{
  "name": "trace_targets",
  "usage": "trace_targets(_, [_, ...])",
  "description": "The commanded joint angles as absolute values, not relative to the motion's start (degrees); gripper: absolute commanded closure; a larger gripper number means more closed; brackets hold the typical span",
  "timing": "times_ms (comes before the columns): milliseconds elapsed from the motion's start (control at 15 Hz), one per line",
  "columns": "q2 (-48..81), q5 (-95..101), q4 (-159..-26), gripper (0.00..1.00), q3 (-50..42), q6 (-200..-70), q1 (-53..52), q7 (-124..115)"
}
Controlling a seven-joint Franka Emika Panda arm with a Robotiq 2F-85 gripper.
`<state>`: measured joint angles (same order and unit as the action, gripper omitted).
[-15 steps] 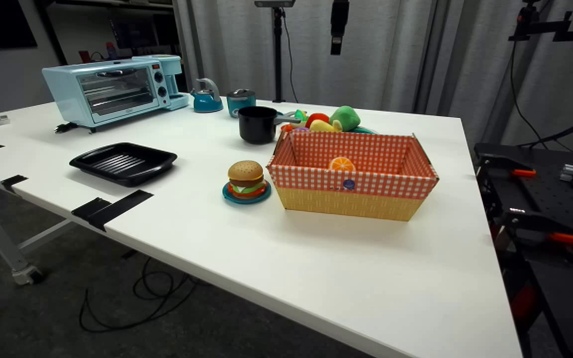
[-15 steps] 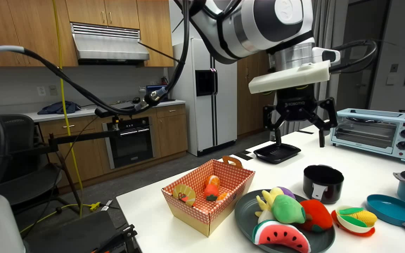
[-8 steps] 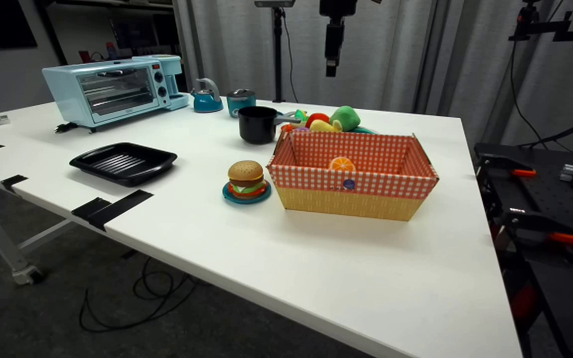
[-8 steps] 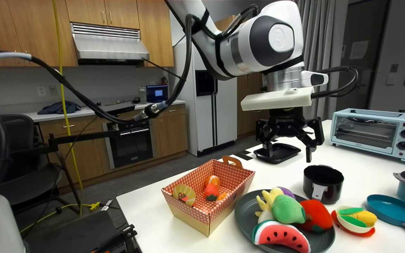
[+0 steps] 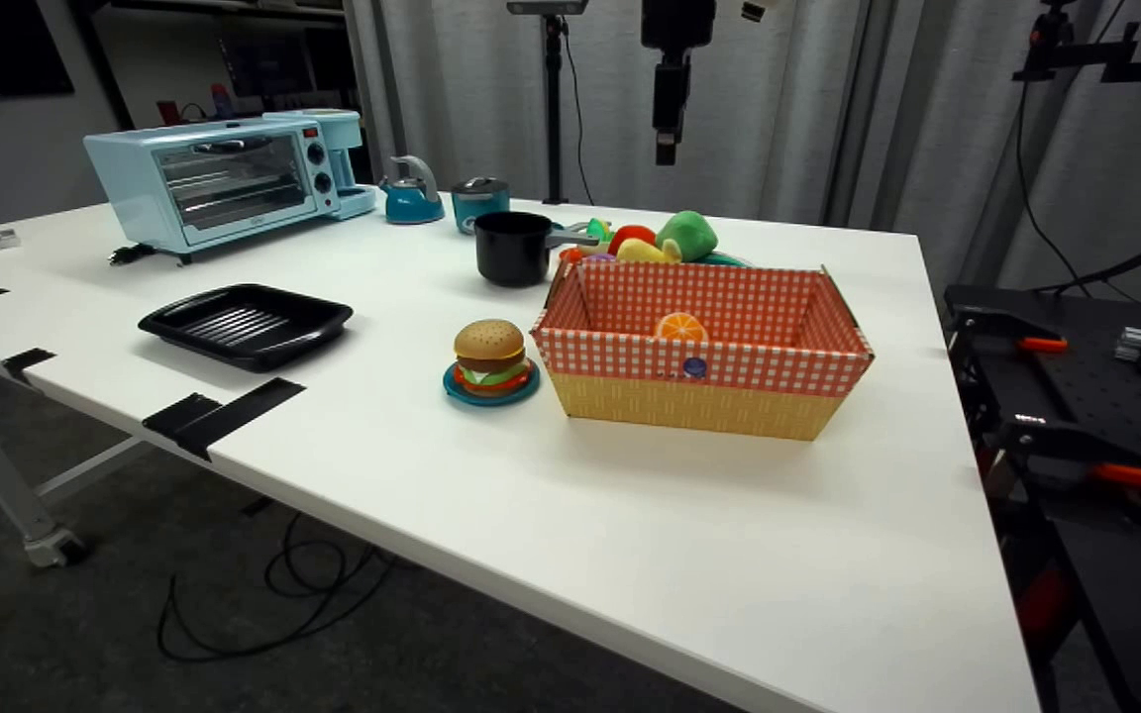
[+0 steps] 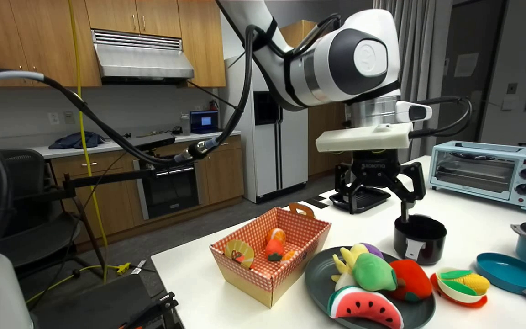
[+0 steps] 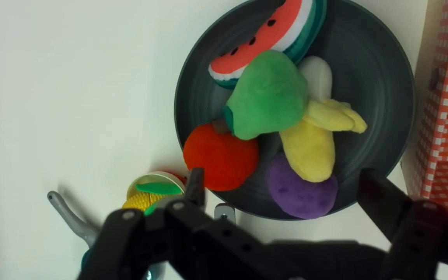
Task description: Put the green plush toy inside the box
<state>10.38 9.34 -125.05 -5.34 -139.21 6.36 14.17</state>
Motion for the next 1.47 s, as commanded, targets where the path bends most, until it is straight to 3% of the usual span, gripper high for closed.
trace_targets(0, [12.31,8.85,-124.81,0.00,-5.66,-140.40,6.88,13.30])
trace_targets(1400, [20.90,7.30,-122.06,0.00,-5.07,-139.69,8.28,14.57])
